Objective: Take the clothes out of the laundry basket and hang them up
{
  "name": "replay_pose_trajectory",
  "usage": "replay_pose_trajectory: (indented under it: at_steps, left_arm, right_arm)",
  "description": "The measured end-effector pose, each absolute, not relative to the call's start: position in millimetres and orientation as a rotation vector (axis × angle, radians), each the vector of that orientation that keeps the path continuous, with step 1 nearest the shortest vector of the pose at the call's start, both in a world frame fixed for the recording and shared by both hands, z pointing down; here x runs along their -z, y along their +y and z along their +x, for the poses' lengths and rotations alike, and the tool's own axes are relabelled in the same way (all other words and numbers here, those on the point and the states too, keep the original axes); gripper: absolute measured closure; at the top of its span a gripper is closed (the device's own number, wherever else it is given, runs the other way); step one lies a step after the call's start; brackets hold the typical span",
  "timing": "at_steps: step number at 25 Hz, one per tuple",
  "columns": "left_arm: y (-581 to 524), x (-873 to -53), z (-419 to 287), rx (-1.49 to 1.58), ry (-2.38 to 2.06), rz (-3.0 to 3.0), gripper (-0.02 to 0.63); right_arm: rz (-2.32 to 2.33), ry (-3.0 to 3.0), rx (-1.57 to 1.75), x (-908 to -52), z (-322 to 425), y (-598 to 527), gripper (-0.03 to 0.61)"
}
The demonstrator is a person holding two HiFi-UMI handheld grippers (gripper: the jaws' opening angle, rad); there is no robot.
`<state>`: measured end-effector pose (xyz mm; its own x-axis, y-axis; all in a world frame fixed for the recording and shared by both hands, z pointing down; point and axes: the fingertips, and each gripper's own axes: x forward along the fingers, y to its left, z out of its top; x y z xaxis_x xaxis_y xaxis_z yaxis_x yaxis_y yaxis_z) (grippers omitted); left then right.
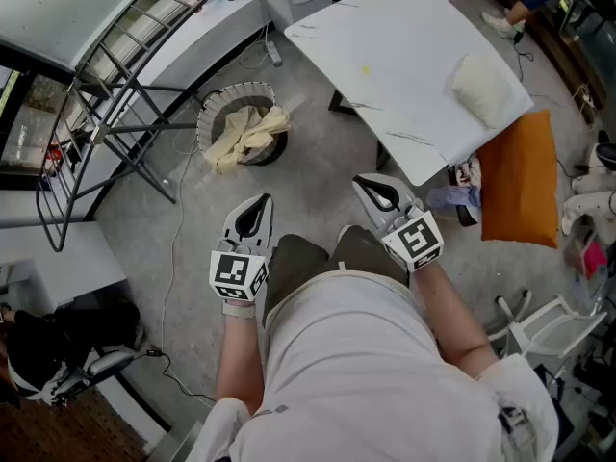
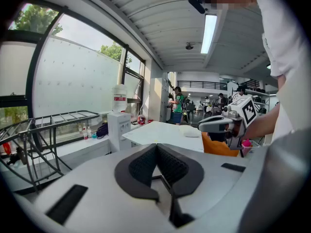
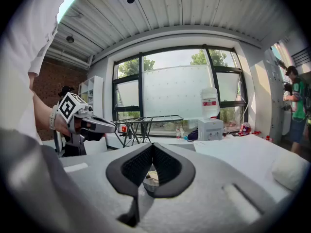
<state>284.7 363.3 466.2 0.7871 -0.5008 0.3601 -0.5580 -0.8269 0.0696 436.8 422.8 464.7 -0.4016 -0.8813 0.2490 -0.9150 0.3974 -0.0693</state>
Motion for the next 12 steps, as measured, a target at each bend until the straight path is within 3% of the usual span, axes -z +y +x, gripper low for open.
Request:
replay_pose_trajectory:
  at_steps: [5,12]
  left_arm:
    - [348,-469,264,-0.505,-0.933,2.77,0.612]
    - [304,-485,162,-0.482,-1.208,2.595,0.612]
  right_arm:
    - [1.518,-2.564,-0.337,-471,419,396,0.572]
    - [1.146,-2.72,-0.292,-471,316,323,0.572]
